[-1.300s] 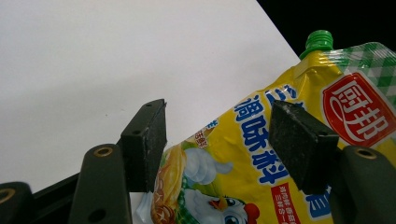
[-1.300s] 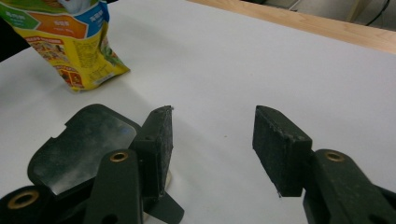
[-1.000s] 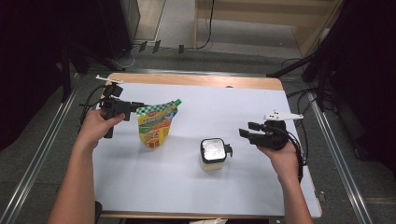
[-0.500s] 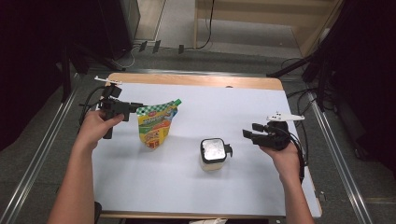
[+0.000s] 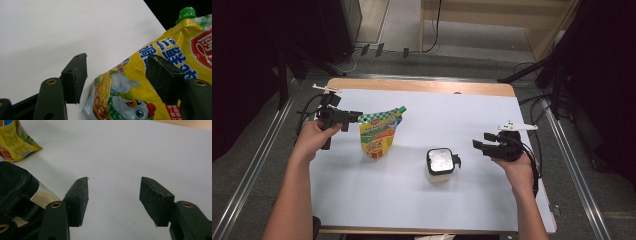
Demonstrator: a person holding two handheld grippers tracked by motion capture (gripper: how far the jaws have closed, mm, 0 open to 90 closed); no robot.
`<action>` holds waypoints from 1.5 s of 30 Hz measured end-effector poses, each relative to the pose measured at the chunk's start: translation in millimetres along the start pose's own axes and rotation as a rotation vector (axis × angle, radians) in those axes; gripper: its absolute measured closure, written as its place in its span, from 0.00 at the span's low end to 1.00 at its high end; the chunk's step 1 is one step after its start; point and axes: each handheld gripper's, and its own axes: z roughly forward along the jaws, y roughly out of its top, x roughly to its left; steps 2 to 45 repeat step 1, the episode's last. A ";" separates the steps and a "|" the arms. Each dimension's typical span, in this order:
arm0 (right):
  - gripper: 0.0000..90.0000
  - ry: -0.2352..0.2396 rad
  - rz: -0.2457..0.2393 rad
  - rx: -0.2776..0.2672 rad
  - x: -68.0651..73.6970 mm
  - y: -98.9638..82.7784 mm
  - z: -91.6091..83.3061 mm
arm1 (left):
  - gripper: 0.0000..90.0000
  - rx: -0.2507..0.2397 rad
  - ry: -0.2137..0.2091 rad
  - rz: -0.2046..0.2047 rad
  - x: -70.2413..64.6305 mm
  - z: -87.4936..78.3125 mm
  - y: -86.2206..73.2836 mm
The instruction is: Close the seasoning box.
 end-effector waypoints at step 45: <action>0.46 0.001 0.002 -0.001 -0.3 -0.3 0.5 | 0.37 0.001 -0.002 0.025 2.2 0.3 -0.7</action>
